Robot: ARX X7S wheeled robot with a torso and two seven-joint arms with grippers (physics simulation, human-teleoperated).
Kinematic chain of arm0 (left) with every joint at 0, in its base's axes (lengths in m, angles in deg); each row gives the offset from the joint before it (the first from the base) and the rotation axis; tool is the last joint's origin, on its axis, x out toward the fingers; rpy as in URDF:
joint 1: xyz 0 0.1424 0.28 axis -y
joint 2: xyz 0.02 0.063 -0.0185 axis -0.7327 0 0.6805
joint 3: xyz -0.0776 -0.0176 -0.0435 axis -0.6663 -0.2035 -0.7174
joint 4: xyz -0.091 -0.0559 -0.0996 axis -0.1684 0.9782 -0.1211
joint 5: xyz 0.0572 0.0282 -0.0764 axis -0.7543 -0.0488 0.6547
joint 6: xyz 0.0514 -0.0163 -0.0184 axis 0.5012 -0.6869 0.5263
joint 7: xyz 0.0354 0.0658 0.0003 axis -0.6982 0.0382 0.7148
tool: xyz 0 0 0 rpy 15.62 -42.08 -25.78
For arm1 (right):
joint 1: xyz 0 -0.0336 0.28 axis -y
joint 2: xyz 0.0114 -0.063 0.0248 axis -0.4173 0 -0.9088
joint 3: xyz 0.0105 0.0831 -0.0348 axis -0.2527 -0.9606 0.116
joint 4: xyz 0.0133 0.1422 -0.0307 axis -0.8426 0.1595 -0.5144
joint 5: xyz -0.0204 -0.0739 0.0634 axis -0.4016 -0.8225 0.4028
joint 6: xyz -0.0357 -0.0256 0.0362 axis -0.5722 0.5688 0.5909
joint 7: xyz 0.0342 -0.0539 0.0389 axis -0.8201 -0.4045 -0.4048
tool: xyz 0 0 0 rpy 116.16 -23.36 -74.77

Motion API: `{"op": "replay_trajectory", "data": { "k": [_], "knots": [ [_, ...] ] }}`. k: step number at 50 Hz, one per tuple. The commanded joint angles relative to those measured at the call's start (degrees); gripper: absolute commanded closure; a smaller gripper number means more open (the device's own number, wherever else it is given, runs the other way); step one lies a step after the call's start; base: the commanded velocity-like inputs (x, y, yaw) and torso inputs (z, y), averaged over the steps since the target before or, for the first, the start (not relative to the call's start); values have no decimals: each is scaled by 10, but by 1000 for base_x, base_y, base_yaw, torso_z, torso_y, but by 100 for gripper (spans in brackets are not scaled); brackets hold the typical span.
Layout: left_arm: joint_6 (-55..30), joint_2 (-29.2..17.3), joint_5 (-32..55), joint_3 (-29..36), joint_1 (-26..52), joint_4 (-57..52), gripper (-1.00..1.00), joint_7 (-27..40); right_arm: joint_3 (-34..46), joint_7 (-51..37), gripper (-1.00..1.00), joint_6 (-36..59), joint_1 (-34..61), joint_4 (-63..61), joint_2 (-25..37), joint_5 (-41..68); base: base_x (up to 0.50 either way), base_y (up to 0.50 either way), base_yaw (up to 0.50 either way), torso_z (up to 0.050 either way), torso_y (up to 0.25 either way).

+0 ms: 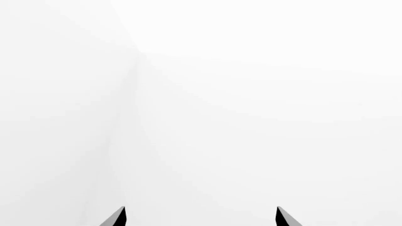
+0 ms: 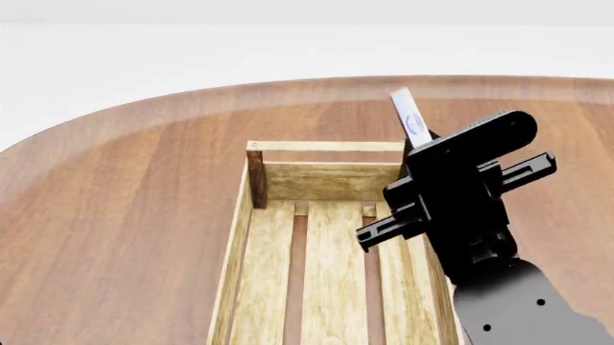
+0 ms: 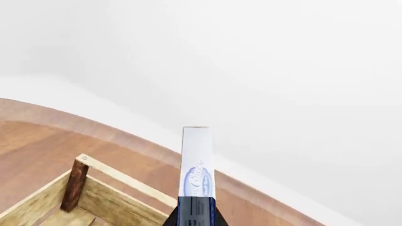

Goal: Pick up the cream cheese and put it in the tray.

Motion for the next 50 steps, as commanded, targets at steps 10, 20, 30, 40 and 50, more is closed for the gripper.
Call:
{"op": "replay_trajectory", "data": {
  "k": [10, 20, 30, 40, 50],
  "knots": [
    [2, 1, 0, -1, 2, 4, -100, 0, 48, 91, 100, 62, 77, 19, -8, 5, 0, 0, 0, 0, 0],
    [1, 2, -4, -1, 2, 3, -100, 1, 51, 152, 100, 122, 117, 18, -2, 53, 0, 0, 0, 2, 1],
    [4, -1, -1, -3, -2, -1, -100, 2, 57, 188, 100, 162, 167, 61, -19, 73, 0, 0, 0, 0, 0],
    [3, -1, -2, -3, -3, -3, -100, 2, 61, 209, 100, 180, 197, 116, -40, 81, 0, 0, 0, 0, 1],
    [2, 0, -5, -2, -3, -4, -100, 2, 58, 228, 100, 175, 213, 166, -63, 91, 0, 0, 0, 0, 1]
  ]
}}
